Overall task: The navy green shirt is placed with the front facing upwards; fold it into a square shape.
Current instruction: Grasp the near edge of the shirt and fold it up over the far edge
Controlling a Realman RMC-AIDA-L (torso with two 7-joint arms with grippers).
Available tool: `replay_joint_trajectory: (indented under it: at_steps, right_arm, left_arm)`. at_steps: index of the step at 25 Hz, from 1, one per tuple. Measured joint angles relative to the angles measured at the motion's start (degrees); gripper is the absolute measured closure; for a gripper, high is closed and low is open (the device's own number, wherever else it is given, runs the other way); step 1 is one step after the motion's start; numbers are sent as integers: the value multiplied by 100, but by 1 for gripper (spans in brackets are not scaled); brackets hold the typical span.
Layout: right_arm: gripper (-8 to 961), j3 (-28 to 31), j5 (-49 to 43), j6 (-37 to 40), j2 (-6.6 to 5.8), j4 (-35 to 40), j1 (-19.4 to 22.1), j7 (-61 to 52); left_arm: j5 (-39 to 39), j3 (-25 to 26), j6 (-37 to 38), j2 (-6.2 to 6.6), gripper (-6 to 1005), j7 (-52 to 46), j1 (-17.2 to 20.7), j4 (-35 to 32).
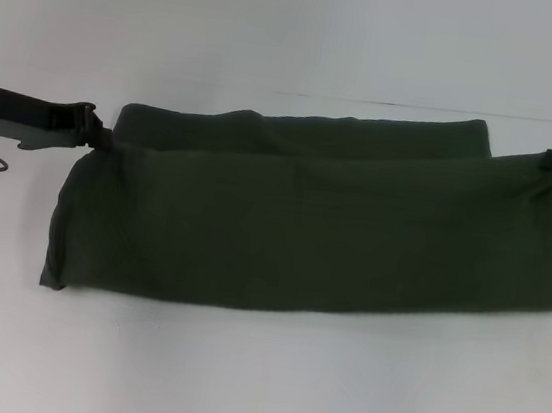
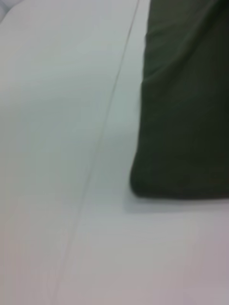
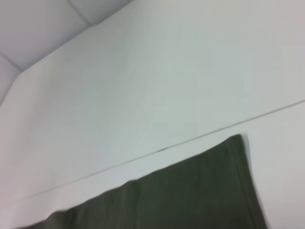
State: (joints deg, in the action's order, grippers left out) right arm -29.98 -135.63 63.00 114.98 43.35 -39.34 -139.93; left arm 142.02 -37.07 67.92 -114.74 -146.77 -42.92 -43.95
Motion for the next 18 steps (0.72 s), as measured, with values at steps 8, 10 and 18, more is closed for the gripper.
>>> replay_joint_trajectory:
  at_steps: [8,10,18]
  right_arm:
    - [882,-86,81,-823,153,-116,-52,1]
    - [882,-121,83,-938,148,-150,-90,1]
    - [881,-121,91,-1392,155,-251,-192,2]
  left_arm:
    - [-75,-3,-610,-121,1001,-95,-81,35]
    - [-66,-18,-743,-124,1001,-142,-122,37]
    - [-29,-28,-1268,-118,1000,-165,-270,285]
